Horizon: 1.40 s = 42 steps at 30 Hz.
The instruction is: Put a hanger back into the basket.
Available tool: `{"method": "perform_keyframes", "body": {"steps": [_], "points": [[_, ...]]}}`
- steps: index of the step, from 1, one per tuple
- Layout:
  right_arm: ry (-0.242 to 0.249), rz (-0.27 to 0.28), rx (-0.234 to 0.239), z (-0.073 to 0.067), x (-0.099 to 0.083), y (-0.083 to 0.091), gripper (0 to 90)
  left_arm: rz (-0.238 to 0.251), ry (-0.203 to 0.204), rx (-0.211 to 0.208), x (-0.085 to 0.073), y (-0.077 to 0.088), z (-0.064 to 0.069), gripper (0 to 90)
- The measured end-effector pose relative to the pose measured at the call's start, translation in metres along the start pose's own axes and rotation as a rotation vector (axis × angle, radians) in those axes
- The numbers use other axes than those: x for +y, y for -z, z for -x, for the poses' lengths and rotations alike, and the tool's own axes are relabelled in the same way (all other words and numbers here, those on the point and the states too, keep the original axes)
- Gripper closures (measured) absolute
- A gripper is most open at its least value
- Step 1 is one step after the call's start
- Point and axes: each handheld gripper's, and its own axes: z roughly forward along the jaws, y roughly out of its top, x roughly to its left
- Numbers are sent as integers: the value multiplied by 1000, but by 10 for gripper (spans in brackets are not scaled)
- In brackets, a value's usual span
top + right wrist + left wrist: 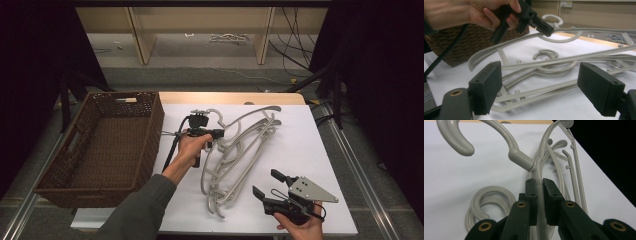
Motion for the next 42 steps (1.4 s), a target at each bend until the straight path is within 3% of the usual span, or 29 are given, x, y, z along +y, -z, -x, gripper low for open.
{"method": "perform_keyframes", "body": {"steps": [4, 6, 10, 16, 17, 22, 25, 26, 31, 36, 42], "points": [[3, -20, -11, 0, 1, 2, 211, 27, -7, -11, 4, 6, 5, 828], [0, -1, 0, 0, 0, 0, 211, 41, -36, 6, 6, 11, 9, 828], [4, -8, -15, 0, 0, 1, 211, 49, -71, -3, 13, 25, 19, 826], [6, -7, -14, 0, 0, 2, 212, 33, -141, 4, 24, 50, 23, 831], [6, -7, -14, 0, 0, 2, 212, 35, -138, 6, 25, 53, 22, 831], [2, -14, -4, 0, 0, 1, 212, 22, -162, 38, 34, 74, 13, 831], [0, -5, -2, 0, 0, 0, 212, 38, -160, 48, 42, 89, 7, 831], [-5, -13, 1, 0, 0, 1, 212, 64, -150, 59, 44, 95, 6, 831], [0, 1, 0, 0, -1, -1, 212, 115, -147, 70, 57, 134, -6, 831], [-2, -4, -2, -1, 0, -1, 212, 159, -158, 118, 63, 173, -22, 831], [-2, -18, -1, 1, -1, -1, 212, 212, -123, 202, 63, 224, -54, 831]]}}
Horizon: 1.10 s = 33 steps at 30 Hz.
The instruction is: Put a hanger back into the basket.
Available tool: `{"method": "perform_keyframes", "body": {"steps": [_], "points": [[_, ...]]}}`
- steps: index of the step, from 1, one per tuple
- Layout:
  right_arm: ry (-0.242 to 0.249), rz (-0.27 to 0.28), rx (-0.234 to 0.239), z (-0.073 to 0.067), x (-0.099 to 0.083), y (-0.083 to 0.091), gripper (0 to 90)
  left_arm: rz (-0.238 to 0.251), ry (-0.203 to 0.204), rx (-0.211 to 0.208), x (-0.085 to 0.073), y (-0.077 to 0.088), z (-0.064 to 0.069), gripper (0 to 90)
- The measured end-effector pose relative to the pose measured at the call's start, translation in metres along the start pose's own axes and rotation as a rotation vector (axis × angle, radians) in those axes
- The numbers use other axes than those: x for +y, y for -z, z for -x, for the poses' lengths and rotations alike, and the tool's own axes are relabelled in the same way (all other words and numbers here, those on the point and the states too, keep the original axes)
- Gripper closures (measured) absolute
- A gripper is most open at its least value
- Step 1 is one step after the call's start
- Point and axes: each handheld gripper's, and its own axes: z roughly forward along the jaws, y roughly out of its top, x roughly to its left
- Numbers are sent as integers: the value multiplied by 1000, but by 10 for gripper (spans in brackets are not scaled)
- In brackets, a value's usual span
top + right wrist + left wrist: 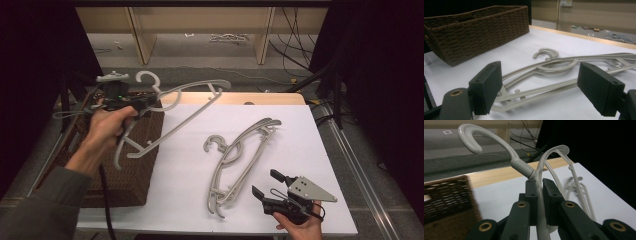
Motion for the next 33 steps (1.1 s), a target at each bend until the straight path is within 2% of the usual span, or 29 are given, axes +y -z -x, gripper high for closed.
{"method": "perform_keyframes", "body": {"steps": [3, 5, 9, 15, 17, 19, 26, 27, 33], "points": [[-5, 12, -2, 0, -1, -2, 212, 15, 18, 35, -2, 17, -20, 831], [6, -3, -11, -1, 0, -1, 214, 24, 39, 78, -6, 28, -39, 831], [4, -8, -6, 0, 0, -2, 215, 40, 74, 124, -13, 47, -66, 831], [-8, -5, -1, 0, -1, -2, 215, 48, 102, 172, -26, 72, -94, 831], [-4, -9, -4, 0, -1, -2, 215, 45, 96, 183, -30, 78, -101, 830], [1, -15, -10, 0, -1, -2, 215, 38, 89, 210, -35, 84, -110, 830], [-10, -18, -8, 0, -2, -3, 216, -5, 118, 244, -55, 90, -133, 830], [-12, -3, -5, 0, -2, -5, 216, -13, 119, 246, -57, 89, -135, 831], [-13, -14, -3, 1, -2, -4, 216, -39, 91, 263, -65, 78, -142, 831]]}}
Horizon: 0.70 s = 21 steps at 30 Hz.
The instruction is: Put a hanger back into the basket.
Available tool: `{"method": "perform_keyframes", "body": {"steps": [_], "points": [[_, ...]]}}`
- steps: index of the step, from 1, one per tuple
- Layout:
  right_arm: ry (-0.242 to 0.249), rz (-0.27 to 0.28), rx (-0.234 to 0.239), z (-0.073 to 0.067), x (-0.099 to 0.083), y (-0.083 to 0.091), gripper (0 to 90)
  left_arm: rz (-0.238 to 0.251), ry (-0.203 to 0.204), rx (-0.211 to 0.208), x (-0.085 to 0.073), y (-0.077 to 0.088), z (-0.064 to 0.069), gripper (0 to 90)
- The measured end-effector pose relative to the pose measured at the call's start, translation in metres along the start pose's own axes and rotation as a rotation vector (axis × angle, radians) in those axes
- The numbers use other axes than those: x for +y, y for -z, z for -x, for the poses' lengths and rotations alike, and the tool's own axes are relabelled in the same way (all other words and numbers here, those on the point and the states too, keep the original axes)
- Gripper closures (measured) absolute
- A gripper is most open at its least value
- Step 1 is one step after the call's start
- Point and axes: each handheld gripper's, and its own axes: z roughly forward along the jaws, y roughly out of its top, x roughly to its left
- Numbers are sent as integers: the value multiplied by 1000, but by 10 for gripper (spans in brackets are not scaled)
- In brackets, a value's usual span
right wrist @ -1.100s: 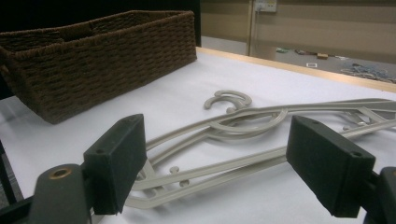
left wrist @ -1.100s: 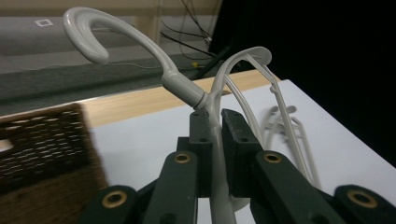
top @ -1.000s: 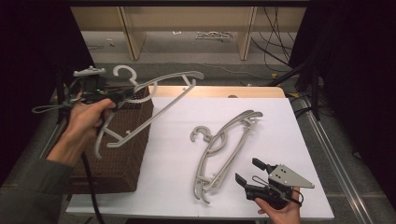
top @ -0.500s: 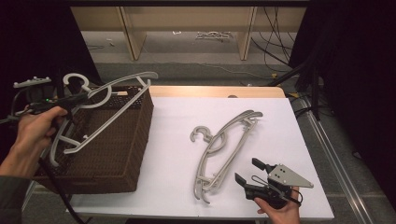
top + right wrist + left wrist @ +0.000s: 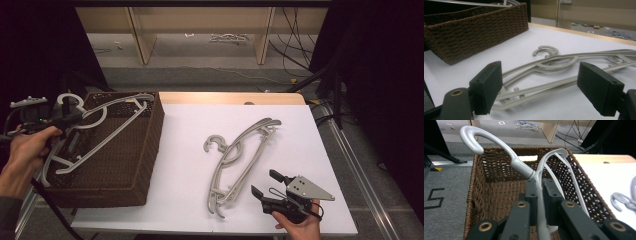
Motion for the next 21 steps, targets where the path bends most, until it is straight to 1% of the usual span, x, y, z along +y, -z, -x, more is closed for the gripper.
{"method": "perform_keyframes", "body": {"steps": [2, 3, 4, 6, 7, 9, 10, 11, 12, 13, 15, 16, 17, 19, 21], "points": [[-1, 1, -1, 0, 0, 0, 216, -4, -18, 16, -1, -5, -1, 831], [-1, 1, -1, 0, 0, 0, 216, -12, -36, 20, -1, -8, -1, 830], [-2, 1, 0, 0, 0, 0, 216, -15, -47, 28, -1, -10, 0, 830], [2, -2, -5, 1, 0, 0, 216, -23, -66, 24, -1, -15, 0, 830], [3, -2, -4, 1, 0, 0, 216, -26, -88, 24, -1, -19, 1, 831], [-2, 1, 3, 0, 0, 0, 216, -29, -141, 39, -1, -25, 2, 831], [-2, 1, 3, 0, 0, 0, 216, -39, -173, 50, -1, -28, 2, 831], [-1, 1, 3, 0, 0, 0, 216, -44, -192, 54, -2, -32, 2, 831], [-1, 1, 3, 0, 0, 0, 216, -48, -220, 59, -3, -36, 1, 830], [-1, 1, 3, 0, 0, 0, 217, -57, -222, 65, -4, -39, 1, 830], [-1, -1, 5, 0, 0, 0, 217, -90, -273, 74, -6, -45, 0, 830], [-1, 1, 3, 0, 0, 0, 218, -108, -278, 78, -7, -47, -1, 830], [4, -2, -2, 0, 0, 0, 217, -108, -279, 78, -9, -50, -1, 830], [-1, 1, 4, 0, 0, 0, 218, -117, -306, 90, -10, -52, -1, 830], [-1, 0, 4, 0, 0, 0, 218, -119, -307, 78, -12, -53, -6, 830]]}}
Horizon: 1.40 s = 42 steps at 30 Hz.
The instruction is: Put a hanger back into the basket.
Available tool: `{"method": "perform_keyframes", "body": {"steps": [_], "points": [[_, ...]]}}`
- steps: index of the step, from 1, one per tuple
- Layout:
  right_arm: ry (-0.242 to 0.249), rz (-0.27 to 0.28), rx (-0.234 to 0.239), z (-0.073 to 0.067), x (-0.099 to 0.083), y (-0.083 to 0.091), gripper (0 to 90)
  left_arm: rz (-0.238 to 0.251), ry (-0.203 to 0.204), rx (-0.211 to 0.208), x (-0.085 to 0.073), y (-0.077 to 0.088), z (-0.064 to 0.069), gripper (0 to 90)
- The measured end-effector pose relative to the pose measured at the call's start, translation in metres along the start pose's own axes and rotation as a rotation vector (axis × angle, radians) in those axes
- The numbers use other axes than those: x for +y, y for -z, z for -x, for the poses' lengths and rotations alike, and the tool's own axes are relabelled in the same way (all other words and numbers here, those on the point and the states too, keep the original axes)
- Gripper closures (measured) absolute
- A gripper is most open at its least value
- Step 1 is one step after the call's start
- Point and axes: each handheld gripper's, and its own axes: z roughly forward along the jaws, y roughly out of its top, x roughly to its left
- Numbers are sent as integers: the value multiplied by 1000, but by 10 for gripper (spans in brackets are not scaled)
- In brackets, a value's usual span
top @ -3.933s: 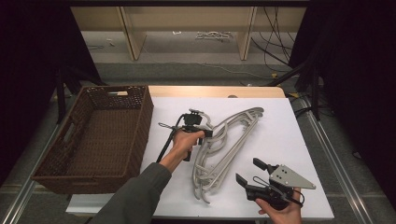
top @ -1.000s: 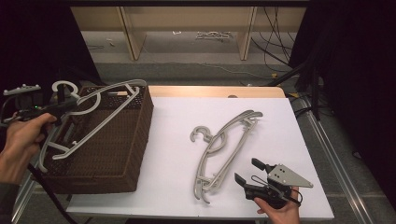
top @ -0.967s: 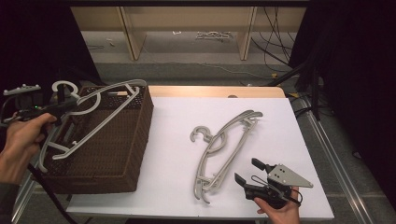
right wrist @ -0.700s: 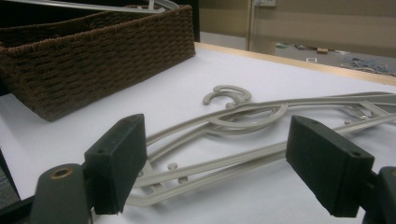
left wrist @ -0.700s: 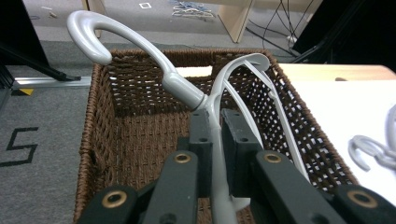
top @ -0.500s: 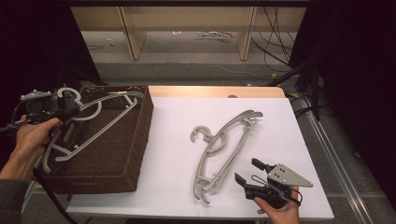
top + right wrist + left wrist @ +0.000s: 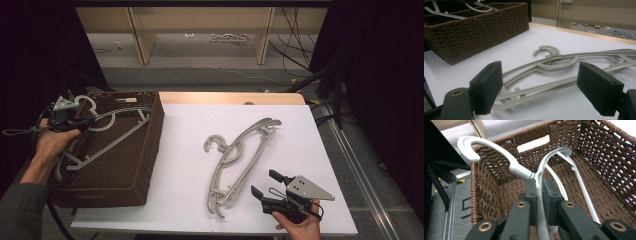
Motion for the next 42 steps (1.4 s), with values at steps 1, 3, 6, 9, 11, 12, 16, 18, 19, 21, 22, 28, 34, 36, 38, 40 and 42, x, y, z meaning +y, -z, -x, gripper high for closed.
{"method": "perform_keyframes", "body": {"steps": [1, 3, 6, 9, 11, 12, 16, 18, 19, 21, 22, 28, 34, 36, 38, 40, 42], "points": [[0, 1, 0, 0, 0, 0, 219, -8, -7, -2, -1, -1, -2, 830], [0, 1, 0, 0, 0, 0, 219, -27, -19, 2, -5, -4, -4, 830], [1, 1, 1, 0, 0, 0, 220, -15, 5, 6, -9, -7, -7, 885], [1, 2, 1, 0, 0, 0, 221, -41, 11, 6, -12, -11, -8, 897], [1, 1, 2, 0, 0, 0, 220, -56, 34, 19, -14, -14, -9, 896], [-1, -1, 3, 0, 0, 0, 221, -50, 38, 15, -14, -14, -10, 895], [3, -4, 0, 1, 0, 1, 221, -38, 68, 12, -17, -11, -13, 886], [1, -1, 3, 1, 0, 1, 221, -36, 74, 13, -18, -9, -13, 879], [6, -4, -6, 1, 1, 1, 221, -29, 84, 13, -18, -7, -13, 873], [0, 2, 3, 0, 0, 0, 220, -10, 91, 5, -17, -5, -13, 868], [1, 2, 2, 0, 0, 0, 221, -8, 92, 1, -17, -4, -13, 863], [8, -5, -10, 1, 1, 1, 220, 55, 170, -19, -14, 2, -5, 788], [8, -6, -11, 1, 1, 2, 220, 95, 207, -53, -9, 15, 4, 671], [9, -5, -12, 1, 1, 2, 220, 111, 225, -54, -6, 19, 9, 626], [7, -11, -10, 0, 1, 2, 220, 129, 235, -64, -4, 24, 14, 584], [2, -7, -11, 0, 1, 2, 220, 144, 234, -73, -1, 29, 21, 569], [8, -11, -9, 0, 1, 2, 220, 164, 249, -90, 1, 34, 29, 539]]}}
